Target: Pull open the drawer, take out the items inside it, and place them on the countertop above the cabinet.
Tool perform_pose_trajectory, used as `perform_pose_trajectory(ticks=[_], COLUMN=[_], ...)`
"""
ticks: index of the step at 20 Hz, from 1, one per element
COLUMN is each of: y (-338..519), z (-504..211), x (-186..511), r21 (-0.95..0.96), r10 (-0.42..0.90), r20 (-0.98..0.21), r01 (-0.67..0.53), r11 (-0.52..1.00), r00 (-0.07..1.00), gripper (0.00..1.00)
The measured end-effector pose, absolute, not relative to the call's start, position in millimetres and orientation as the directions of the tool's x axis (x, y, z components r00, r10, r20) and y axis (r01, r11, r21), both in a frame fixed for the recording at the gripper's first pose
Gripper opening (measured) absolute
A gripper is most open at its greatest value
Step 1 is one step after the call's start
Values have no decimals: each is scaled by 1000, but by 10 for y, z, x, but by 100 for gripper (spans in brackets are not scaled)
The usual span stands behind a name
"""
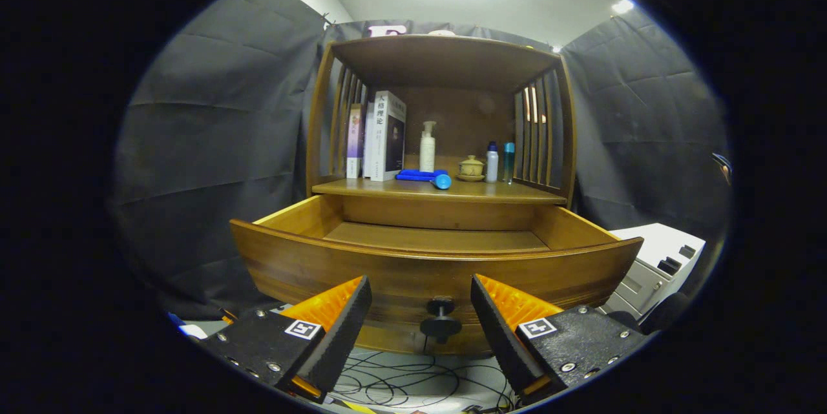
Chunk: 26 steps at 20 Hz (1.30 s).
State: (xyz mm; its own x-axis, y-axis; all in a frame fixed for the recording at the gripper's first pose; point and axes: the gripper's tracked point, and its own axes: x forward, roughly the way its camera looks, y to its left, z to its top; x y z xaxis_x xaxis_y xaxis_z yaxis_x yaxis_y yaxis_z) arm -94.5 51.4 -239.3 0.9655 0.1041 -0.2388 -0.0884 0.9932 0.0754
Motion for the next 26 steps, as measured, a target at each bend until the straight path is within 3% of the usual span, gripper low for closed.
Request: perform_pose_trajectory(ticks=[6, 17, 26], y=[453, 491, 527], z=[-2532, -2603, -2568], x=[-723, -623, -7], r21=[98, 141, 151], r10=[53, 83, 83], r20=[-261, -269, -252], r01=[-29, -46, -46], r11=[995, 989, 987], r00=[964, 960, 964], gripper=[95, 95, 95])
